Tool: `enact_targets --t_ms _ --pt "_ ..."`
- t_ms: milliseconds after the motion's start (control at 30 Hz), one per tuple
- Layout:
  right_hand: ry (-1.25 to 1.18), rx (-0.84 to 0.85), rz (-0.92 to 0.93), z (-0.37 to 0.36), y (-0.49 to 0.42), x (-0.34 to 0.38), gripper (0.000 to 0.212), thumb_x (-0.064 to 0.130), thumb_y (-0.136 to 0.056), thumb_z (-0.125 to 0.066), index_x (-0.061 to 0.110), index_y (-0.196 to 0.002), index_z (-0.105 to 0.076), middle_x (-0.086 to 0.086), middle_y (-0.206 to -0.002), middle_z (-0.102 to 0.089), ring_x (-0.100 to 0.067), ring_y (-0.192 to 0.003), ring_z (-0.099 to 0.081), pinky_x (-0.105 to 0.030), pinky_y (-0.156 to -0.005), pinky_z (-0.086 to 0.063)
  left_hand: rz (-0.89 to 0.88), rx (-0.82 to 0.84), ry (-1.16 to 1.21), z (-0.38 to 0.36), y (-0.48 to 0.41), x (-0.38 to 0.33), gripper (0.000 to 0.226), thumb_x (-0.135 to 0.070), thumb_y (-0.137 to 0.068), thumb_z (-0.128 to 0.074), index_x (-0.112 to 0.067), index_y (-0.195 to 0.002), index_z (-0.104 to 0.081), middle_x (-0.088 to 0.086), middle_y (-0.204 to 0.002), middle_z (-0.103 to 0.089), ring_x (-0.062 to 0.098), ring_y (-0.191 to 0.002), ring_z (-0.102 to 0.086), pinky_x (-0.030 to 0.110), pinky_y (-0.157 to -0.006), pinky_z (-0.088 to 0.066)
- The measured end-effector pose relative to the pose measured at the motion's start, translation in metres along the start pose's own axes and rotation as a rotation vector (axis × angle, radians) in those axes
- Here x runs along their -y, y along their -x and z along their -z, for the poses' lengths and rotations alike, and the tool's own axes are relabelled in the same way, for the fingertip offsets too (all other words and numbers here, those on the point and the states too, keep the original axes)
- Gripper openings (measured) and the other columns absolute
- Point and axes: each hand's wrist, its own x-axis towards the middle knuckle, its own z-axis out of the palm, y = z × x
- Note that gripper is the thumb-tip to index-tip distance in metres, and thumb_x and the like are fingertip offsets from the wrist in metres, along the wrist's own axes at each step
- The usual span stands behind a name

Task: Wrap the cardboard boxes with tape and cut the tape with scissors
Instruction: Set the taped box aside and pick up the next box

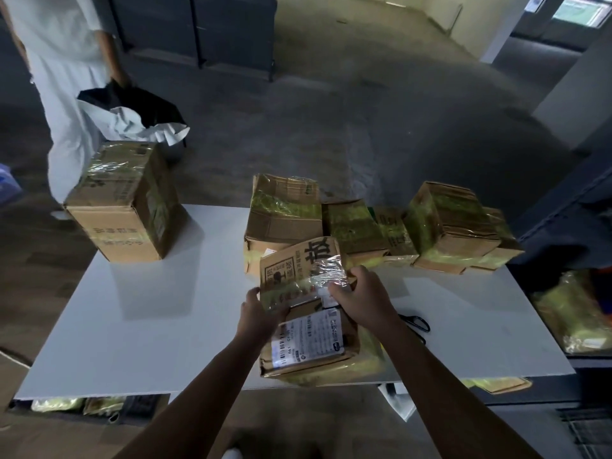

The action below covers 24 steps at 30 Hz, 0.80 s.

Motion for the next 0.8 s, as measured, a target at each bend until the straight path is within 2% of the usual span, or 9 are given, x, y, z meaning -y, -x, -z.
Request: enact_targets --t_ms 67,133,200,267,400,500,600,667,800 --pt "-0.040 0.006 0.023 -0.003 0.000 0.005 0.050 0.044 -0.085 -0.065 0.009 -0.119 -0.055 -0.010 -0.115 -0.058 -0.023 -0.102 -0.057 -0.034 -0.082 -0.048 -0.142 -0.135 -0.308 0.003 -0.001 -0.004 0.071 -0.028 -0.079 -0.077 -0.022 -0.139 -0.039 0.013 -0.129 -0.044 0.032 -0.116 -0.047 0.042 -0.088 -0.048" --pt "-0.051 0.016 0.030 -0.006 0.001 0.009 0.054 0.045 -0.083 -0.065 0.009 -0.121 -0.054 -0.009 -0.116 -0.059 -0.024 -0.104 -0.057 -0.038 -0.087 -0.050 -0.295 -0.242 -0.486 0.005 0.002 -0.007 0.059 -0.024 -0.080 -0.076 -0.026 -0.132 -0.049 0.012 -0.132 -0.043 0.032 -0.118 -0.041 0.041 -0.090 -0.044" --pt "-0.074 0.024 0.031 -0.009 0.002 0.014 0.058 0.047 -0.083 -0.067 0.009 -0.124 -0.052 -0.005 -0.114 -0.058 -0.021 -0.102 -0.057 -0.036 -0.085 -0.050 -0.384 -0.227 -0.452 0.003 0.005 -0.008 0.037 -0.020 -0.084 -0.070 -0.022 -0.120 -0.060 0.011 -0.126 -0.051 0.028 -0.111 -0.048 0.036 -0.087 -0.049" --pt "-0.107 0.022 0.046 -0.012 0.003 0.017 0.050 0.047 -0.084 -0.067 0.014 -0.119 -0.054 0.002 -0.103 -0.059 -0.015 -0.091 -0.058 -0.027 -0.070 -0.047 -0.356 -0.161 -0.354 0.000 0.007 -0.009 0.027 -0.027 -0.090 -0.062 -0.018 -0.116 -0.062 0.011 -0.121 -0.055 0.025 -0.105 -0.055 0.041 -0.085 -0.055" --pt "-0.171 0.050 0.042 -0.013 0.002 0.018 0.030 0.048 -0.088 -0.062 0.022 -0.102 -0.055 0.003 -0.088 -0.063 -0.013 -0.077 -0.061 -0.023 -0.058 -0.044 -0.269 -0.092 -0.311 0.004 0.010 -0.007 0.058 -0.063 -0.083 -0.055 -0.020 -0.121 -0.058 0.006 -0.119 -0.050 0.024 -0.106 -0.054 0.046 -0.088 -0.054" --pt "-0.221 0.074 0.020 -0.012 0.002 0.019 0.029 0.044 -0.094 -0.055 0.019 -0.108 -0.057 -0.004 -0.097 -0.065 -0.020 -0.080 -0.064 -0.030 -0.063 -0.052 -0.262 -0.078 -0.285 0.008 0.010 -0.002 0.063 -0.060 -0.077 -0.067 -0.020 -0.125 -0.055 0.005 -0.119 -0.048 0.023 -0.108 -0.053 0.046 -0.089 -0.054" --pt "-0.230 0.096 0.019 -0.013 0.002 0.017 0.029 0.030 -0.099 -0.050 0.016 -0.124 -0.054 -0.006 -0.103 -0.063 -0.016 -0.075 -0.063 -0.022 -0.049 -0.048 -0.227 -0.067 -0.169 0.012 0.007 -0.001 0.051 -0.046 -0.082 -0.069 -0.019 -0.123 -0.056 0.006 -0.120 -0.049 0.021 -0.104 -0.056 0.036 -0.081 -0.055" --pt "-0.211 0.102 0.022 -0.015 0.000 0.014 0.033 0.026 -0.098 -0.053 0.017 -0.129 -0.052 -0.010 -0.111 -0.063 -0.020 -0.083 -0.064 -0.022 -0.054 -0.047 -0.243 -0.058 -0.153 0.014 0.007 0.001 0.045 -0.040 -0.085 -0.069 -0.019 -0.123 -0.056 0.007 -0.120 -0.049 0.019 -0.101 -0.056 0.029 -0.075 -0.052" --pt "-0.118 0.073 0.007 -0.018 -0.005 0.006 0.052 0.033 -0.091 -0.064 0.015 -0.137 -0.047 -0.011 -0.130 -0.056 -0.025 -0.115 -0.054 -0.033 -0.088 -0.047 -0.227 -0.047 -0.181 0.017 0.007 0.001 0.039 -0.038 -0.092 -0.058 -0.019 -0.126 -0.054 0.010 -0.125 -0.049 0.023 -0.100 -0.057 0.023 -0.066 -0.049"
